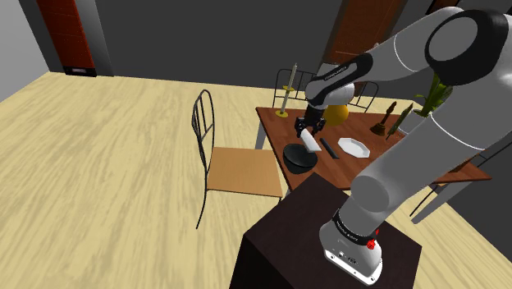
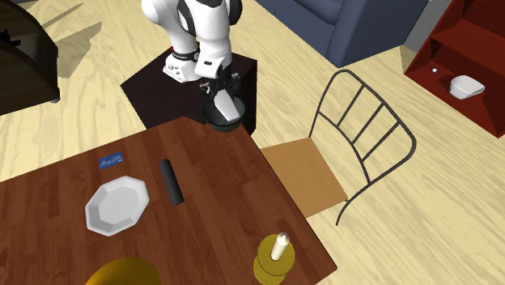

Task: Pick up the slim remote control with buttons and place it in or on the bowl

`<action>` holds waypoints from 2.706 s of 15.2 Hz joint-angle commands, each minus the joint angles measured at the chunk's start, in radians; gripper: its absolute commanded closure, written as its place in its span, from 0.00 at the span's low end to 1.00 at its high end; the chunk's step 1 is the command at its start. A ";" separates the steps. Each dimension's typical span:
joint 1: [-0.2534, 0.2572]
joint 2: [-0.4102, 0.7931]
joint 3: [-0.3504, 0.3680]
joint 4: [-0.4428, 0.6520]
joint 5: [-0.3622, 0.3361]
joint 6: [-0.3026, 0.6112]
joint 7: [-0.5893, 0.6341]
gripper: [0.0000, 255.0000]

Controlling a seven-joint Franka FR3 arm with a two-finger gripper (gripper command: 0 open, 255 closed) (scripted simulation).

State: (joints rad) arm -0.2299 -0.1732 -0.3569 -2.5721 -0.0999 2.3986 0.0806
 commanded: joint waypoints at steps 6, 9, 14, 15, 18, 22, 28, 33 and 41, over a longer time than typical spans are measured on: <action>-0.001 -0.063 0.025 -0.131 -0.035 0.069 0.061 1.00; 0.004 -0.020 0.019 -0.142 -0.023 0.121 0.052 1.00; 0.016 0.058 0.010 -0.155 0.008 0.210 0.030 1.00; 0.018 0.074 0.008 -0.156 0.016 0.227 0.024 1.00; 0.020 0.086 0.008 -0.157 0.022 0.240 0.019 1.00; 0.020 0.086 0.008 -0.157 0.022 0.240 0.019 1.00; 0.020 0.086 0.008 -0.157 0.022 0.240 0.019 0.00; 0.003 -0.058 0.022 -0.131 -0.034 0.073 0.062 0.00; 0.002 -0.058 0.023 -0.131 -0.034 0.073 0.061 0.00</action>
